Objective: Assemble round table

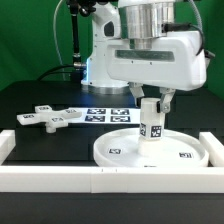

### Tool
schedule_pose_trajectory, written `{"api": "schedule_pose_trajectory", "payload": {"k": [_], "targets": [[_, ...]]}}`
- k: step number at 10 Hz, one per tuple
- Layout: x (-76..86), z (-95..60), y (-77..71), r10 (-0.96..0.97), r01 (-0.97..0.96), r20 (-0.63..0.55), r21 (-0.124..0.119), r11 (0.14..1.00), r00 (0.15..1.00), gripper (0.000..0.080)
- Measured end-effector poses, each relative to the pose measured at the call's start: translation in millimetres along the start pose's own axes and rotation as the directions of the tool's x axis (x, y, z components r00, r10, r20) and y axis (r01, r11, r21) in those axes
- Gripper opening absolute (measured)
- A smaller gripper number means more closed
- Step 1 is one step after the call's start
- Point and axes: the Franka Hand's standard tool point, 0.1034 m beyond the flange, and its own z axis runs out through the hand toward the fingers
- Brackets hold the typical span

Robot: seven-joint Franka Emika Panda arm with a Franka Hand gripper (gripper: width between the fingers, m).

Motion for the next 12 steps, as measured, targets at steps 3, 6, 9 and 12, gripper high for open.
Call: {"api": "schedule_pose_trajectory", "payload": {"k": [3, 6, 9, 12], "targets": [[-0.5, -0.1, -0.4, 0.174, -0.174, 0.025, 0.012, 0.985, 0.984, 0.0409], [-2.5, 0.2, -1.3, 0.201, -0.201, 0.035, 0.016, 0.979, 0.979, 0.0409], [-2.6, 0.1, -1.5, 0.102, -0.102, 0.034, 0.02, 0.995, 0.994, 0.0637], [-2.8, 0.3, -1.4, -0.132, 0.131, 0.028, 0.027, 0.991, 0.991, 0.0648]]}}
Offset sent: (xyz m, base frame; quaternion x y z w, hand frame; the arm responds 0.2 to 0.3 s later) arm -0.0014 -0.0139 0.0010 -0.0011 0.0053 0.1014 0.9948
